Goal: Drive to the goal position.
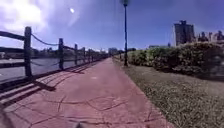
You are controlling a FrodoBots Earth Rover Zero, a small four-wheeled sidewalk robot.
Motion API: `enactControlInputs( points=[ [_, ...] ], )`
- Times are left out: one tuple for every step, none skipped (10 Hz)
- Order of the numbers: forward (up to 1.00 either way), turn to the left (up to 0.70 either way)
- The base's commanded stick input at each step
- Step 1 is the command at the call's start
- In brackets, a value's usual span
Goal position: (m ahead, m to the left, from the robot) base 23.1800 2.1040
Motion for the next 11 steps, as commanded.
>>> enactControlInputs(
  points=[
    [0.7, 0.0],
    [0.7, 0.0],
    [0.7, 0.0],
    [0.7, 0.0],
    [0.7, 0.0],
    [0.7, 0.0],
    [0.7, 0.0],
    [0.7, 0.0],
    [0.7, 0.0],
    [0.7, 0.0],
    [0.7, 0.0]
  ],
)
